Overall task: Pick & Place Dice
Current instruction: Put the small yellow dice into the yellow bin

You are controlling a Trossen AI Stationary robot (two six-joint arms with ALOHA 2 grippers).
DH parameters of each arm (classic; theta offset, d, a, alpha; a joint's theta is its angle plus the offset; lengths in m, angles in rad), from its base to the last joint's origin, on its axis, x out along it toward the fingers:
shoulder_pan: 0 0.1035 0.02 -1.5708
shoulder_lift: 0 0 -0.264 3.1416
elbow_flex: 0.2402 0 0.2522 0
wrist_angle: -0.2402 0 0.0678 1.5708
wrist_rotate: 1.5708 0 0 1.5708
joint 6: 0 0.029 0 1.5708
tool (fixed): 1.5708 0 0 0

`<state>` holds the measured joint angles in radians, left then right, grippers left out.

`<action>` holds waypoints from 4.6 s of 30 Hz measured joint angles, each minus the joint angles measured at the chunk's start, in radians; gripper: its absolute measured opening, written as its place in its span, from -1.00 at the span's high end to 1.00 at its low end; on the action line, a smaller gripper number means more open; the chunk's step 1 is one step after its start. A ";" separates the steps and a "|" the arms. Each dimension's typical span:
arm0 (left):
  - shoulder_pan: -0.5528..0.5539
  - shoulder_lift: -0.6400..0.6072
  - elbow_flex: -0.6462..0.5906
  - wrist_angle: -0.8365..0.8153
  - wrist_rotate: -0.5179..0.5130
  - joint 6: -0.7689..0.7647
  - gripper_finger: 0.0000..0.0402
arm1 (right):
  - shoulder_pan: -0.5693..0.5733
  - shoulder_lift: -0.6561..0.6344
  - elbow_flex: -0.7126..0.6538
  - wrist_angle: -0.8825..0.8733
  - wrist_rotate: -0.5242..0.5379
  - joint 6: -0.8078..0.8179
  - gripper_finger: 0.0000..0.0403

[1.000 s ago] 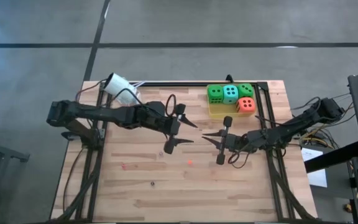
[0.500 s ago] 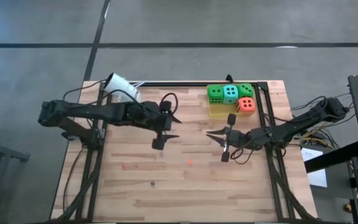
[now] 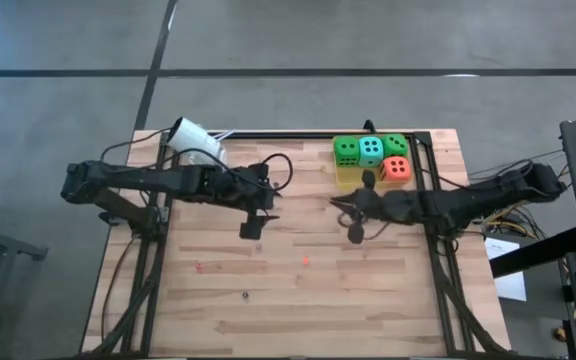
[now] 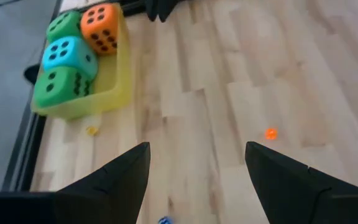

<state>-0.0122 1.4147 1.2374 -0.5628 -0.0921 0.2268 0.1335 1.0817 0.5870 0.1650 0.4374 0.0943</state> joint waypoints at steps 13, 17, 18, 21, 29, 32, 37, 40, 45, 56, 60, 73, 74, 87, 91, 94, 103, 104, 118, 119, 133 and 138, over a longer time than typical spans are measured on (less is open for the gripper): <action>0.014 0.000 0.000 -0.026 -0.051 -0.045 -0.32 | -0.240 0.117 0.226 -0.404 -0.155 0.127 0.85; 0.014 0.000 0.000 -0.027 -0.051 -0.047 -0.31 | -0.294 0.223 0.328 -0.538 -0.161 0.123 0.85; 0.014 0.000 0.000 -0.030 -0.051 -0.051 -0.30 | -0.309 0.250 0.351 -0.562 -0.161 0.121 0.85; 0.014 -0.005 0.000 -0.040 -0.051 -0.060 -0.31 | -0.359 0.335 0.424 -0.626 -0.187 0.126 0.85; 0.012 -0.072 0.000 -0.096 -0.051 -0.098 -0.30 | -0.463 0.513 0.581 -0.659 -0.381 0.082 0.85; 0.012 -0.101 0.000 -0.116 -0.051 -0.105 -0.29 | -0.484 0.562 0.634 -0.712 -0.386 0.082 0.85; 0.012 -0.132 0.000 -0.123 -0.050 -0.105 -0.30 | -0.526 0.629 0.700 -0.766 -0.386 0.084 0.85; 0.012 -0.143 0.000 -0.125 -0.050 -0.105 -0.30 | -0.538 0.667 0.729 -0.769 -0.385 0.063 0.84; 0.012 -0.157 0.000 -0.142 -0.050 -0.104 -0.28 | -0.556 0.743 0.797 -0.850 -0.386 0.063 0.84; 0.011 -0.179 0.000 -0.157 -0.050 -0.074 -0.27 | -0.583 0.898 0.941 -0.988 -0.386 0.127 0.68; 0.011 -0.181 0.000 -0.157 -0.050 -0.071 -0.27 | -0.592 0.947 0.987 -1.007 -0.385 0.139 0.55; 0.011 -0.188 0.000 -0.178 -0.050 -0.079 -0.26 | -0.664 0.990 1.001 -1.015 -0.382 0.256 0.33; 0.011 -0.188 0.000 -0.178 -0.050 -0.079 -0.26 | -0.664 0.986 1.002 -1.017 -0.383 0.257 0.33; 0.011 -0.188 0.000 -0.177 -0.050 -0.079 -0.25 | -0.672 0.988 0.976 -0.996 -0.384 0.219 0.41; 0.011 -0.188 0.000 -0.177 -0.050 -0.079 -0.25 | -0.675 1.024 0.970 -0.982 -0.385 0.211 0.40; 0.011 -0.188 0.000 -0.176 -0.050 -0.079 -0.25 | -0.676 1.044 0.973 -0.989 -0.380 0.207 0.38; 0.011 -0.188 0.000 -0.176 -0.050 -0.080 -0.24 | -0.677 1.045 0.980 -0.990 -0.383 0.210 0.37; 0.011 -0.188 0.000 -0.176 -0.050 -0.081 -0.24 | -0.677 1.043 0.979 -0.993 -0.386 0.204 0.38; 0.011 -0.188 0.000 -0.175 -0.050 -0.098 -0.24 | -0.675 1.027 0.970 -1.059 -0.366 0.107 0.42; 0.011 -0.188 0.000 -0.175 -0.050 -0.098 -0.24 | -0.675 1.027 0.968 -1.059 -0.353 0.098 0.41; 0.012 -0.188 0.000 -0.175 -0.050 -0.106 -0.23 | -0.675 1.027 0.974 -1.056 -0.329 0.070 0.44; 0.011 -0.188 0.000 -0.175 -0.049 -0.105 -0.23 | -0.675 1.027 0.973 -1.058 -0.330 0.030 0.47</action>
<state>-0.0008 1.2270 1.2375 -0.7376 -0.1413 0.1215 -0.5415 2.1090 1.5600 -0.8933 0.1078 0.1243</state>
